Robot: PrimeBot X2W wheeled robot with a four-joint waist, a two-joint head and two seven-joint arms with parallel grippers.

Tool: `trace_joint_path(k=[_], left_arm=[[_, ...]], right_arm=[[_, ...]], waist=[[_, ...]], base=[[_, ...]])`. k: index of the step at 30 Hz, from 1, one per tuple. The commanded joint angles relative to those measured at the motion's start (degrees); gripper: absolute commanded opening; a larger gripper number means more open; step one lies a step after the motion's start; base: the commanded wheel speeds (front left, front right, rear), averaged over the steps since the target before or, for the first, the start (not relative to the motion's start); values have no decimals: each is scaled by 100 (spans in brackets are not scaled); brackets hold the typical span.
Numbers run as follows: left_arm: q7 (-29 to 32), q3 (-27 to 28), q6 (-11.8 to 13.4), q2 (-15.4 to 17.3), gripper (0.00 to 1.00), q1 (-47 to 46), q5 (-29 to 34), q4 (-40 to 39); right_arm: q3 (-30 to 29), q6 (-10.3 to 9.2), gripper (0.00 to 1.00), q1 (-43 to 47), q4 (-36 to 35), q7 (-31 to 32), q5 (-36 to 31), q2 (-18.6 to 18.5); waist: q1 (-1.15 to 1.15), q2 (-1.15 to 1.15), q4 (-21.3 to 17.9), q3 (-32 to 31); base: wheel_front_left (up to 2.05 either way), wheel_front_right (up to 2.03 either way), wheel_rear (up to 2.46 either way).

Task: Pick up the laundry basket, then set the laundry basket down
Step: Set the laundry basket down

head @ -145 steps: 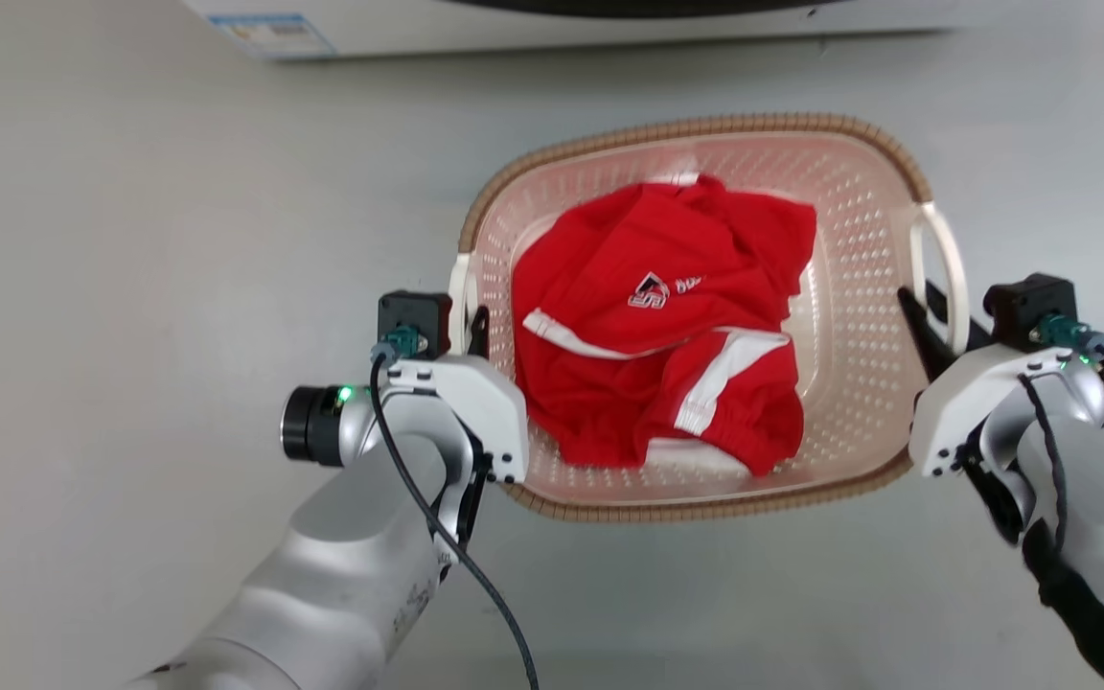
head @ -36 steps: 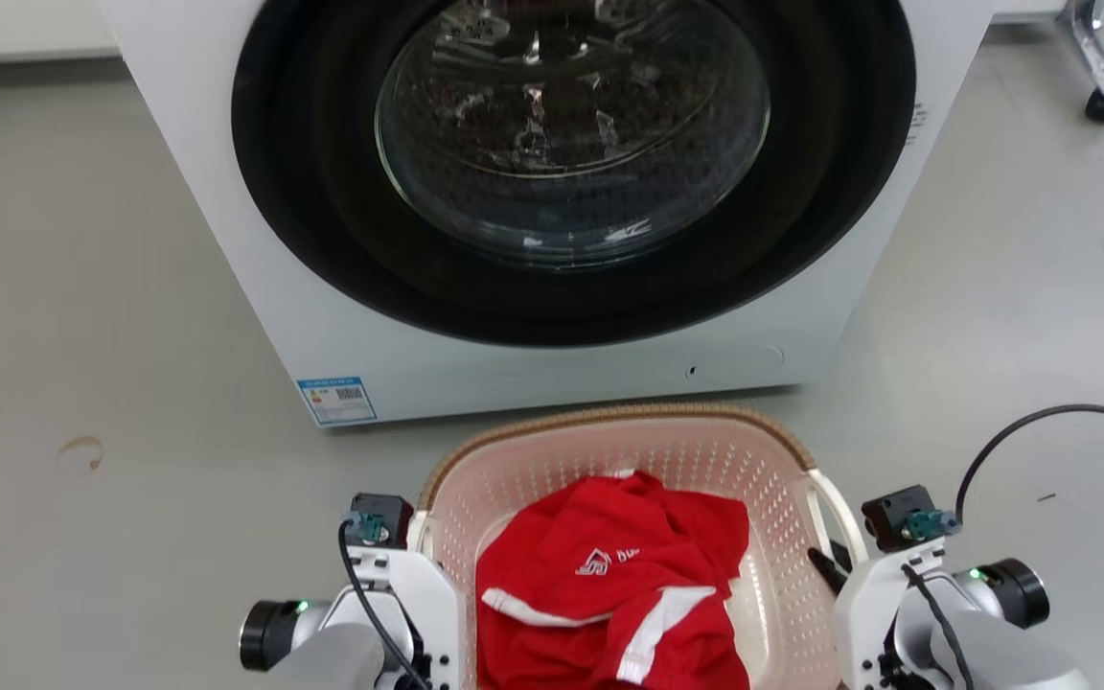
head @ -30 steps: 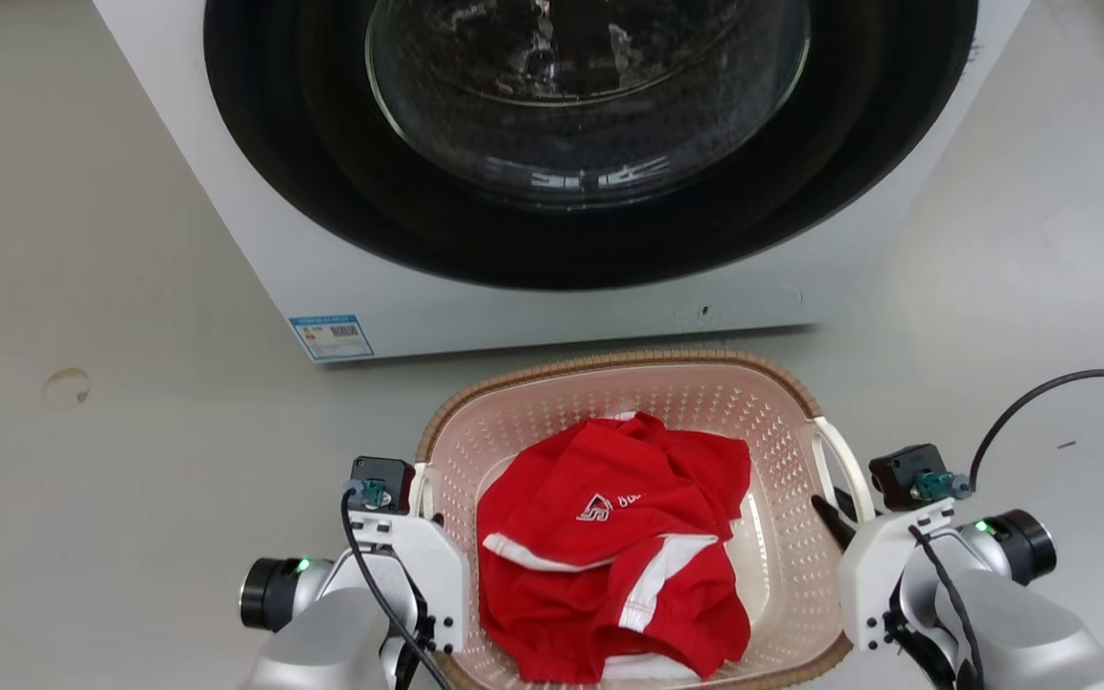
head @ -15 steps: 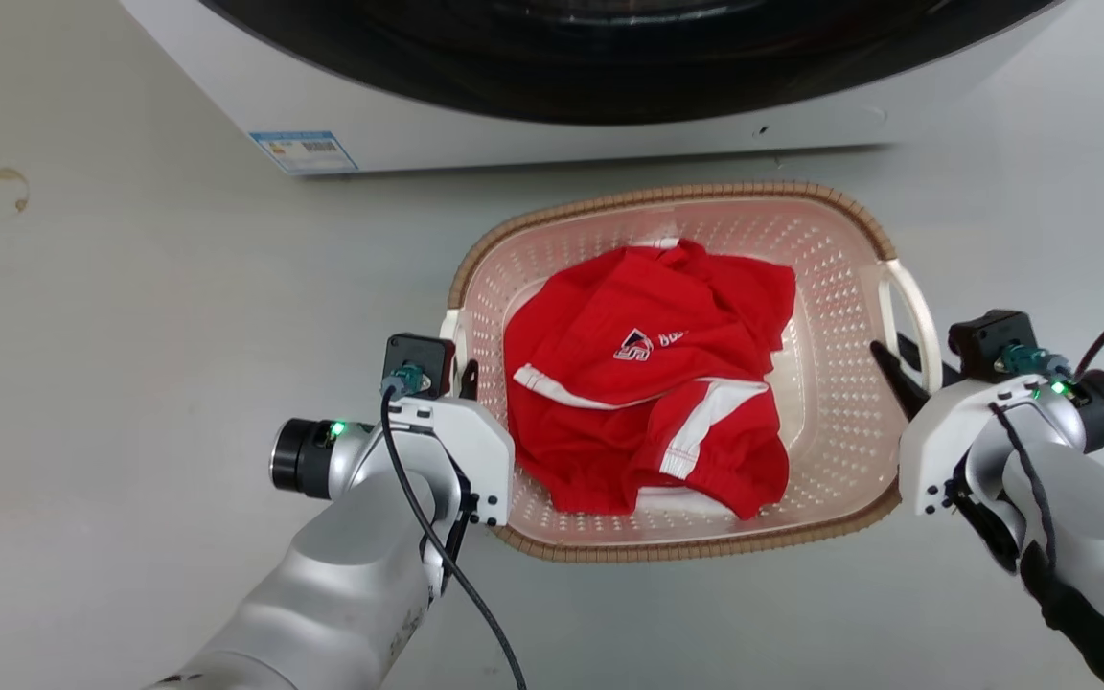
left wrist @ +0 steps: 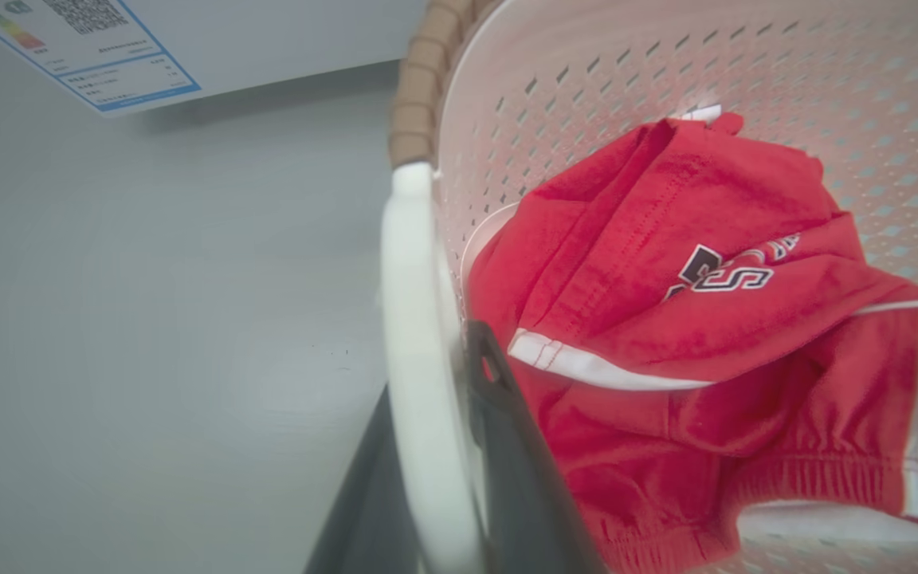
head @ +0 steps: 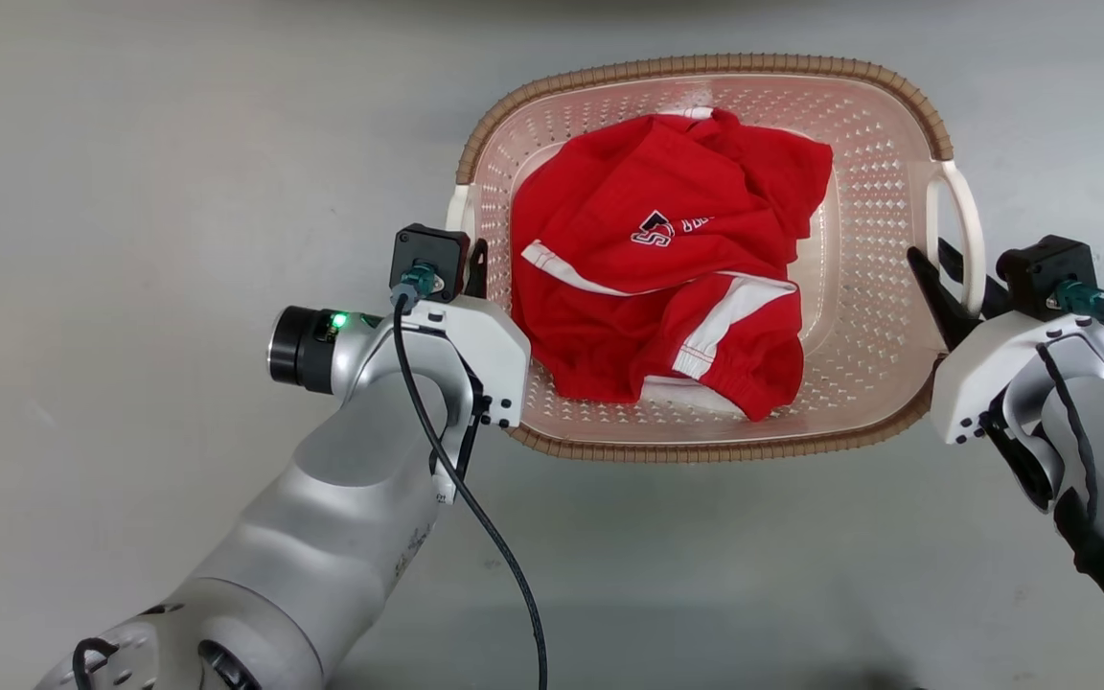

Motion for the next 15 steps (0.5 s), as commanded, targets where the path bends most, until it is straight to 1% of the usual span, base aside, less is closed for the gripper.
trace_joint_path(k=[1, 4, 8, 15], left_arm=[[-130, 145, 65, 223, 0, -262, 200, -60], [-130, 261, 90, 223, 0, -301, 328, -115], [-131, 575, 208, 223, 0, -357, 624, -330], [-131, 955, 196, 223, 0, -292, 1015, -468]], right_arm=[[78, 55, 0, 254, 9, -9, -234, -225], [-49, 55, 0, 255, -7, -9, -342, -242], [-247, 55, 0, 257, -2, -9, -492, -253], [-466, 55, 0, 213, -29, -9, -614, -287]], waist=[[0, 0, 24, 132], [0, 0, 46, 197], [0, 0, 99, 299], [0, 0, 112, 484]], base=[[0, 0, 0], [0, 0, 0], [0, 0, 0], [0, 0, 0]])
